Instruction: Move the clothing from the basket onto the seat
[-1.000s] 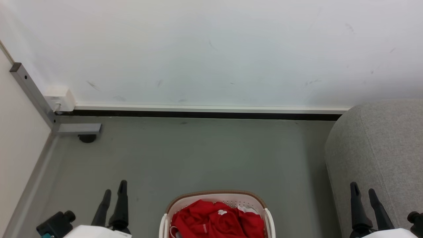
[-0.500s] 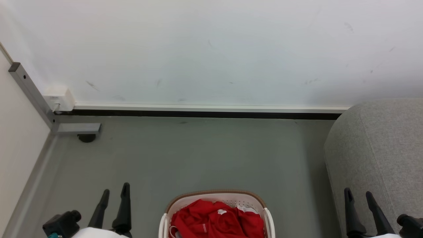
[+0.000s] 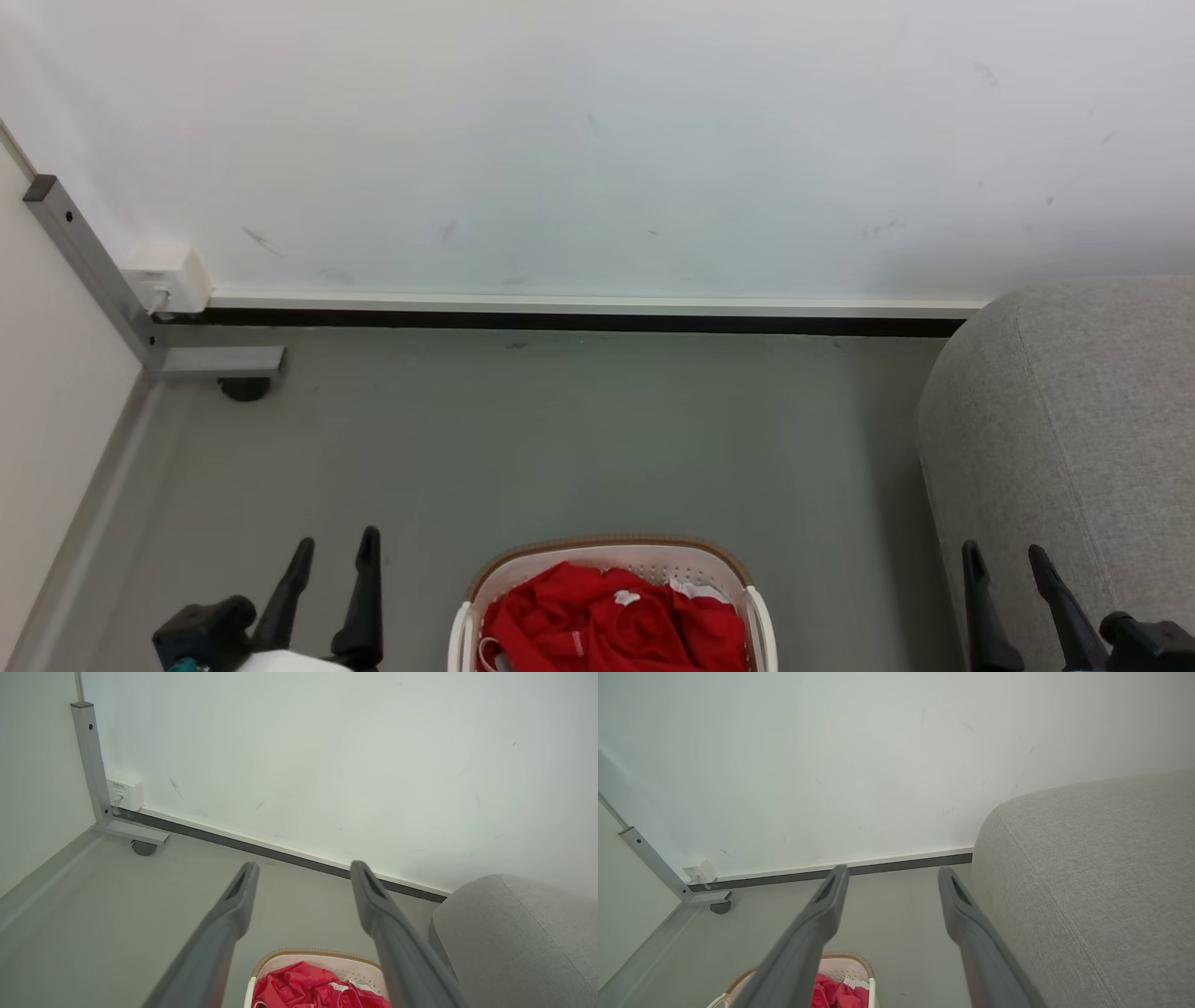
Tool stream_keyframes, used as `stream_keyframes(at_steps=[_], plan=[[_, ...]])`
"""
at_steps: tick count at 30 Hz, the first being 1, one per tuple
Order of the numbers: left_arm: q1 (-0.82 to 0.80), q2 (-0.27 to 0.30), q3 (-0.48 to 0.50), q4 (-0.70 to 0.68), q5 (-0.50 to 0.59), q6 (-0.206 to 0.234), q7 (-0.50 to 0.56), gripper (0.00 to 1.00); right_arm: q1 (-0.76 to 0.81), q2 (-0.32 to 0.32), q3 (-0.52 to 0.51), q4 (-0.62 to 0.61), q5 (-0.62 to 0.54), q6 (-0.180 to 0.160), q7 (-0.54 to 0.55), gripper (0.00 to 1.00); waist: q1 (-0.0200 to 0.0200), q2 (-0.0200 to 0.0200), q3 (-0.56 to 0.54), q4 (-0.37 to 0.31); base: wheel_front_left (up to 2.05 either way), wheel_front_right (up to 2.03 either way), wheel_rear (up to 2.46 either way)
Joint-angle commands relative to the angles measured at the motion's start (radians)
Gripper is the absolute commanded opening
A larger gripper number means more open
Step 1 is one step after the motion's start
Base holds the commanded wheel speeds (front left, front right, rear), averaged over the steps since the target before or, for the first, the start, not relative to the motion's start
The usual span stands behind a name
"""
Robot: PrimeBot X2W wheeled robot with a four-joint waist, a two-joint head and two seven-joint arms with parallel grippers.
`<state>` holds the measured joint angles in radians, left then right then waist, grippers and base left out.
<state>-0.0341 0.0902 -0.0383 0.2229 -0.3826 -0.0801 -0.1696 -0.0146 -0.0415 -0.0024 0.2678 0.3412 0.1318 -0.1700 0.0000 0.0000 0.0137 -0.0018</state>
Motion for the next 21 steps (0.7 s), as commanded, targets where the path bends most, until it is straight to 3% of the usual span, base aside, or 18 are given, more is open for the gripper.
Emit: stream_keyframes(at_steps=[1,21], plan=[[0.003,0.012,-0.001,-0.004,0.028,0.003,-0.013,1.0,0.007,-0.01,0.001,0.0,-0.028,-0.001,-0.011,1.0,0.0,0.0,-0.001,0.0,0.0,0.0,0.0],[0.016,0.009,-0.006,0.024,0.182,-0.004,-0.056,1.0,0.004,-0.012,0.005,0.05,-0.102,-0.002,-0.055,1.0,0.0,0.0,-0.004,-0.002,0.0,0.0,0.0]])
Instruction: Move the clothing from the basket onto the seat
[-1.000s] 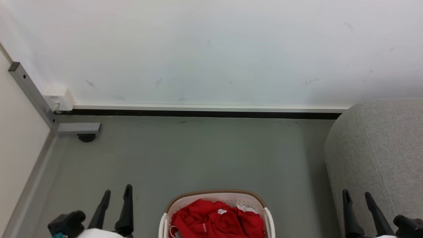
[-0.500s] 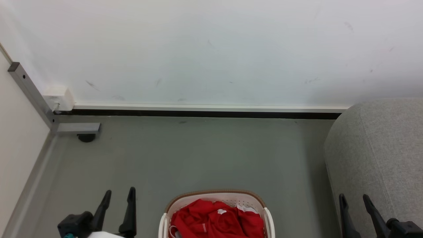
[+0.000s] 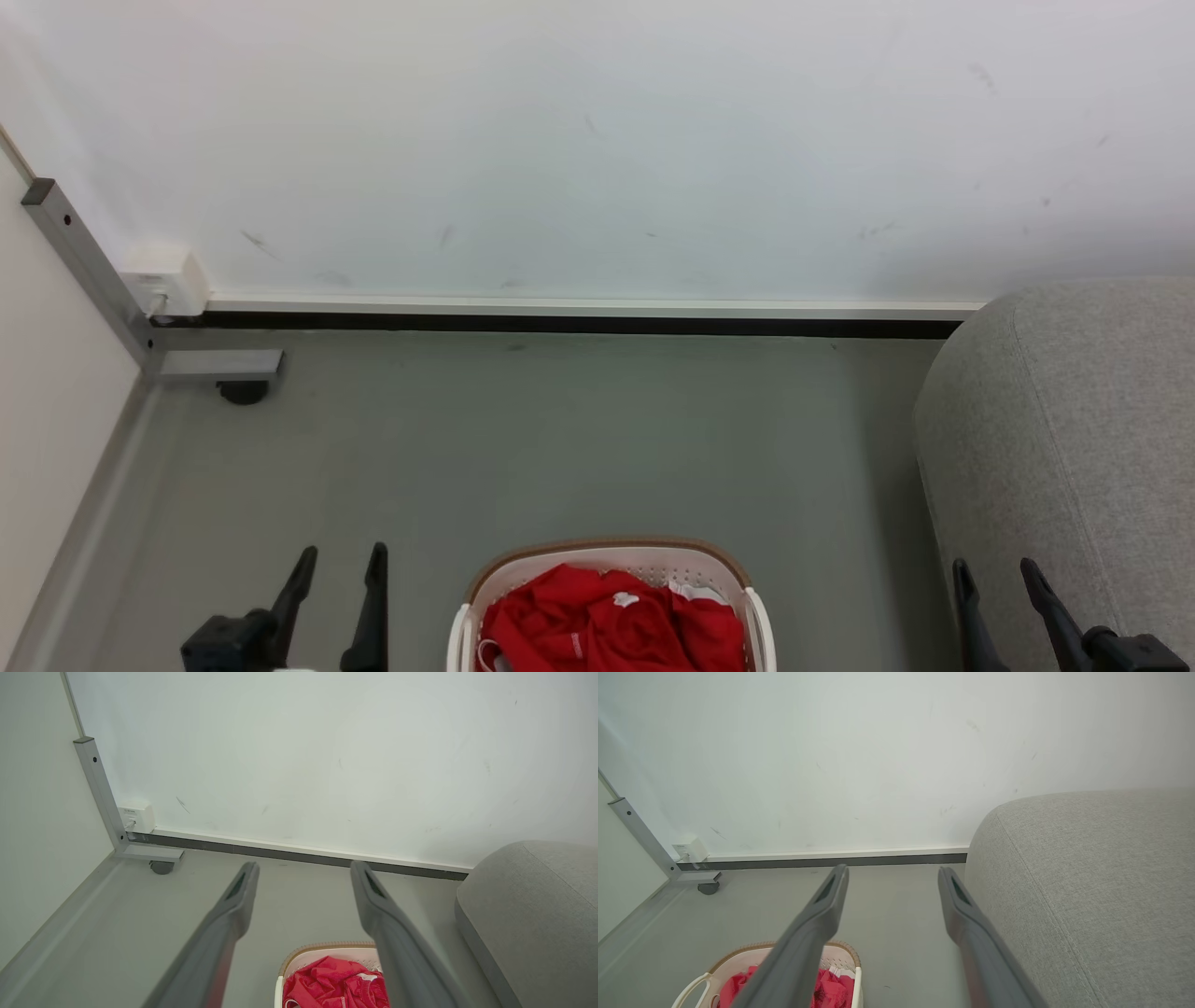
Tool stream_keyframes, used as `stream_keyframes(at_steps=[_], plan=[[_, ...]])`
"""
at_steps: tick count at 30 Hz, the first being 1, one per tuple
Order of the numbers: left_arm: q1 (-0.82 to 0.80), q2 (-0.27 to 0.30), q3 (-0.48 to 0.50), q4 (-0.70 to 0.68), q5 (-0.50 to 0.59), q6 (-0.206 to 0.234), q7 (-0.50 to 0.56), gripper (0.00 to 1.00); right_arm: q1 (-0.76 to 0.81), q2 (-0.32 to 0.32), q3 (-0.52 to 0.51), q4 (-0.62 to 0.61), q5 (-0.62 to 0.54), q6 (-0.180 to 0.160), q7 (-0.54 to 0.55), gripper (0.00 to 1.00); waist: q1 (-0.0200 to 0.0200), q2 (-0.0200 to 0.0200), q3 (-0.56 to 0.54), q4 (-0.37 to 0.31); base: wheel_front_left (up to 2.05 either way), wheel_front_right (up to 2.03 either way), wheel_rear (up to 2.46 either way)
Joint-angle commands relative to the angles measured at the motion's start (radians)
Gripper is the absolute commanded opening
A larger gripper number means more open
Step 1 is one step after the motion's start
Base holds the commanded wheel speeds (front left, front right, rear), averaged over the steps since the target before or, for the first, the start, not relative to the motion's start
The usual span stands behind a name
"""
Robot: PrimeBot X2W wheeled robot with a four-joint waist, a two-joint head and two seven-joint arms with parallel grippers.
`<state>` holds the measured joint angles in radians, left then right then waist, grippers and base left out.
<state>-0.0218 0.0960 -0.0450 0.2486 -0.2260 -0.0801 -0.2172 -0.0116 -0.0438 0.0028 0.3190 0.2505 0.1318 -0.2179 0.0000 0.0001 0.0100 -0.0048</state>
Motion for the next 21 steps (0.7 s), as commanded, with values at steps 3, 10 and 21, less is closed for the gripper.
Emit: stream_keyframes(at_steps=[3,10,21], plan=[[0.007,0.0,0.004,0.001,0.046,-0.006,-0.014,1.0,0.003,-0.009,0.0,-0.001,-0.026,-0.002,-0.013,1.0,0.0,-0.0001,-0.002,0.002,0.0,0.0,0.0],[0.012,-0.003,0.007,0.008,0.101,-0.013,-0.028,1.0,0.008,-0.01,0.004,-0.005,-0.064,-0.002,-0.026,1.0,0.0,-0.0001,-0.001,0.003,0.0,0.0,0.0],[0.017,-0.006,0.012,0.018,0.187,-0.021,-0.046,1.0,0.011,-0.01,0.019,-0.007,-0.126,-0.002,-0.046,1.0,0.0,-0.0001,0.008,-0.011,0.0,0.0,0.0]])
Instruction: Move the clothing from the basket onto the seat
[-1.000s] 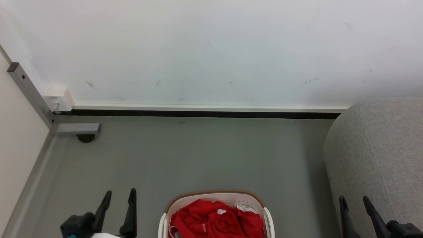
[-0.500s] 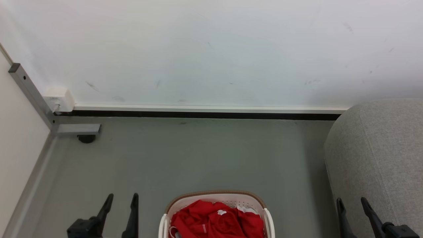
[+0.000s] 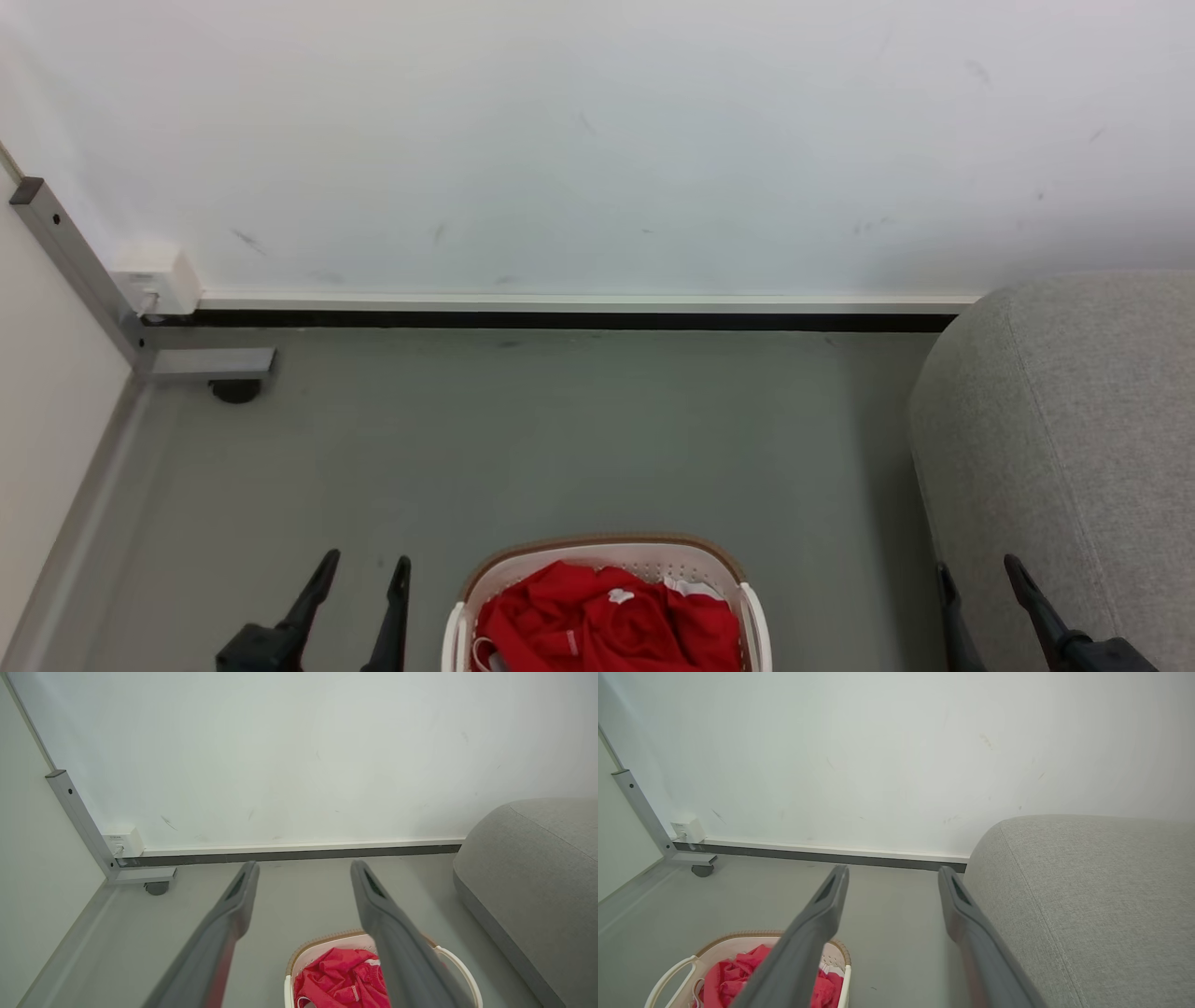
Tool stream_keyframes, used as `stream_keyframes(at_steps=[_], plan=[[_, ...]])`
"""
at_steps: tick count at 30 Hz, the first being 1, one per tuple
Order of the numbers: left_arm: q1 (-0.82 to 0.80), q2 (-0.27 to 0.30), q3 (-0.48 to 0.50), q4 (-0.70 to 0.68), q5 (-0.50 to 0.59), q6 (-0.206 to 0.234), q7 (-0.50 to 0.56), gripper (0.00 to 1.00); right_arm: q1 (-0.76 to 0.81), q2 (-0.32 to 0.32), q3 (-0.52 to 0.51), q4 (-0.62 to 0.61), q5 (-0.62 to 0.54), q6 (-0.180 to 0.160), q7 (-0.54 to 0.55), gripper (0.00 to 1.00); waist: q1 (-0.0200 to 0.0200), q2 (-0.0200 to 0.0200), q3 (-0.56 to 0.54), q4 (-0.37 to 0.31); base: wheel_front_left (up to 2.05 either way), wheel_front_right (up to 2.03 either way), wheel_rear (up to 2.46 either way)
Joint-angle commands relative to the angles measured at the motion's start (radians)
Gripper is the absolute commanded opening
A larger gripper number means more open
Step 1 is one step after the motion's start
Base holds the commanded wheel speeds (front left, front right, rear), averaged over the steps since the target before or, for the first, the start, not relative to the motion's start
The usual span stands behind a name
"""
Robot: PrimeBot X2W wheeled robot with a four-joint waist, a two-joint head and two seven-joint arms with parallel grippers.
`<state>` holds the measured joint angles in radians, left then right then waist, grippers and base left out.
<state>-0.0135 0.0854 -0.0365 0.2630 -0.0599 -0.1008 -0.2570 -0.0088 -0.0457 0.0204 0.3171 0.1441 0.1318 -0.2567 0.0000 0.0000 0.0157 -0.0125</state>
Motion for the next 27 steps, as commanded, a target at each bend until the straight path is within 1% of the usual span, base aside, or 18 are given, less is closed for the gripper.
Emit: stream_keyframes(at_steps=[1,9,15,18,21,27], plan=[[0.01,0.005,0.005,0.003,0.029,-0.001,-0.008,1.0,0.008,-0.008,0.004,-0.005,-0.024,-0.002,-0.009,1.0,0.0,0.0,0.004,-0.007,0.0,0.0,0.0],[-0.01,0.011,0.014,-0.002,0.032,-0.008,-0.008,1.0,-0.016,-0.007,0.025,-0.018,0.015,-0.002,-0.009,1.0,0.0,0.0,0.046,-0.042,0.0,0.0,0.0],[-0.061,0.028,-0.003,-0.004,0.037,-0.018,-0.008,1.0,-0.055,-0.007,0.056,-0.04,0.049,-0.002,-0.009,1.0,0.0,0.0,0.119,-0.083,0.0,0.0,0.0],[-0.102,0.04,-0.036,0.002,0.047,-0.022,-0.008,1.0,-0.078,-0.007,0.063,-0.055,0.063,-0.002,-0.008,1.0,0.0,0.0,0.163,-0.104,0.0,0.0,0.0],[-0.152,0.06,-0.09,0.021,0.063,-0.028,-0.008,1.0,-0.106,-0.007,0.072,-0.071,0.07,-0.002,-0.008,1.0,0.0,0.0,0.216,-0.127,0.0,0.0,0.0],[-0.295,0.105,-0.188,0.111,0.09,-0.028,-0.008,1.0,-0.19,-0.007,0.102,-0.111,0.097,-0.002,-0.008,1.0,0.0,0.0,0.35,-0.184,0.0,0.0,0.0]])
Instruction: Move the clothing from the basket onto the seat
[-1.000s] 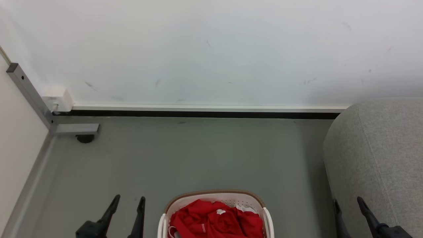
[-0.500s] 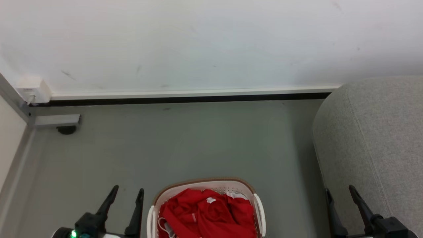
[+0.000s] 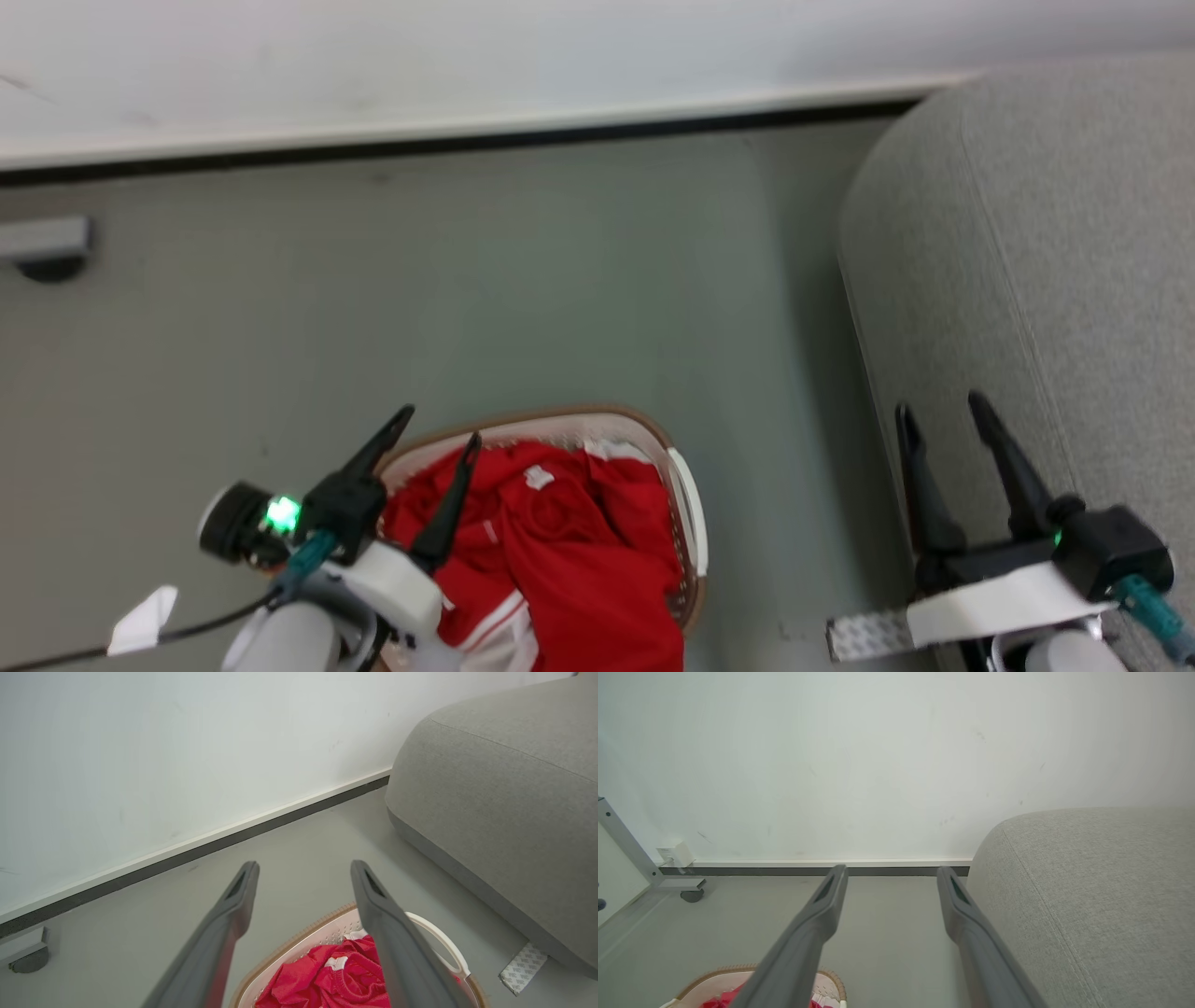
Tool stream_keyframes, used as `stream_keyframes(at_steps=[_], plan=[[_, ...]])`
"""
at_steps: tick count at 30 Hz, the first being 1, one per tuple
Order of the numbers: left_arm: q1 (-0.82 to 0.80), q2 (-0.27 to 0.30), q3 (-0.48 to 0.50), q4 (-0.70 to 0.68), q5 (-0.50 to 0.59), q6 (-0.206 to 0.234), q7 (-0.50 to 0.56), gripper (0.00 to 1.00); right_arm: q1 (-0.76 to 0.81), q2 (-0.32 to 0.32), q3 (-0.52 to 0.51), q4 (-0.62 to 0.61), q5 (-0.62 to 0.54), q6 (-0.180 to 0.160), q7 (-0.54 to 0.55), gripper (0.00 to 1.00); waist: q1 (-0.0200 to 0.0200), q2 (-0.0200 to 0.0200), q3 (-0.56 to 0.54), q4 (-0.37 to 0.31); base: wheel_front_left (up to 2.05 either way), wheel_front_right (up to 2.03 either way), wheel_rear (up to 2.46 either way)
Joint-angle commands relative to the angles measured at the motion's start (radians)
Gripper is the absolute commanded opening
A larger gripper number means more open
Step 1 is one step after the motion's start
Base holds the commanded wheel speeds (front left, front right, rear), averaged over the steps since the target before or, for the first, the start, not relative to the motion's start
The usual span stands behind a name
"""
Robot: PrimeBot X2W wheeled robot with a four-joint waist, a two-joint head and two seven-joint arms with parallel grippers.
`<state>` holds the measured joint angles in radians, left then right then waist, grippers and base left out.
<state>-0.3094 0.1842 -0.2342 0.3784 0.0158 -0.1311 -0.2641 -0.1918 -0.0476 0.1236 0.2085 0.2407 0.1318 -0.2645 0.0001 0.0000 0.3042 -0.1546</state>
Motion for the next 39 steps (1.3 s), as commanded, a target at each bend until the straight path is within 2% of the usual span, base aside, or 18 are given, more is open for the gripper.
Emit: stream_keyframes(at_steps=[1,9,14,21,33,34,35,36,39], plan=[[-0.025,0.015,-0.008,0.012,0.019,0.002,-0.001,1.0,-0.025,-0.005,0.003,-0.011,0.008,-0.002,0.0,1.0,-0.0001,0.0,0.089,-0.053,0.0,0.0,0.0],[-0.243,0.076,-0.183,0.18,0.032,0.002,-0.001,1.0,-0.143,-0.004,0.036,-0.107,0.059,-0.002,0.0,1.0,-0.0001,0.0,0.299,-0.108,0.0,0.0,0.0],[-0.348,0.085,-0.243,0.323,0.033,0.002,0.007,1.0,-0.177,-0.004,0.053,-0.142,0.06,-0.002,0.0,1.0,-0.0001,0.0,0.387,-0.125,0.0,0.0,0.0],[-0.449,0.086,-0.276,0.475,0.038,0.002,0.031,1.0,-0.209,-0.004,0.063,-0.184,0.067,-0.002,0.0,1.0,-0.0001,0.0,0.466,-0.14,0.0,0.0,0.0],[-0.553,0.094,-0.311,0.628,0.023,0.003,0.02,1.0,-0.23,-0.004,0.075,-0.237,0.08,-0.002,0.0,1.0,-0.0001,0.0,0.541,-0.159,0.0,0.0,0.0],[-0.557,0.091,-0.312,0.643,0.018,0.003,0.02,0.49,-0.226,-0.004,0.072,-0.238,0.079,-0.002,0.0,1.0,-0.0001,0.0,0.543,-0.159,0.0,0.0,0.0],[-0.559,0.087,-0.317,0.655,0.012,0.003,0.02,0.33,-0.222,-0.004,0.069,-0.238,0.078,-0.002,0.0,1.0,-0.0001,0.0,0.544,-0.159,0.0,0.0,0.0],[-0.566,0.081,-0.318,0.663,0.005,0.002,0.016,0.0,-0.218,-0.004,0.063,-0.238,0.077,-0.002,0.0,1.0,-0.0001,0.0,0.543,-0.157,0.0,0.0,0.0],[-0.564,0.053,-0.325,0.671,-0.016,0.002,0.007,0.0,-0.198,-0.004,0.041,-0.228,0.076,-0.002,0.0,1.0,-0.0001,0.0,0.52,-0.134,0.0,0.0,0.0]])
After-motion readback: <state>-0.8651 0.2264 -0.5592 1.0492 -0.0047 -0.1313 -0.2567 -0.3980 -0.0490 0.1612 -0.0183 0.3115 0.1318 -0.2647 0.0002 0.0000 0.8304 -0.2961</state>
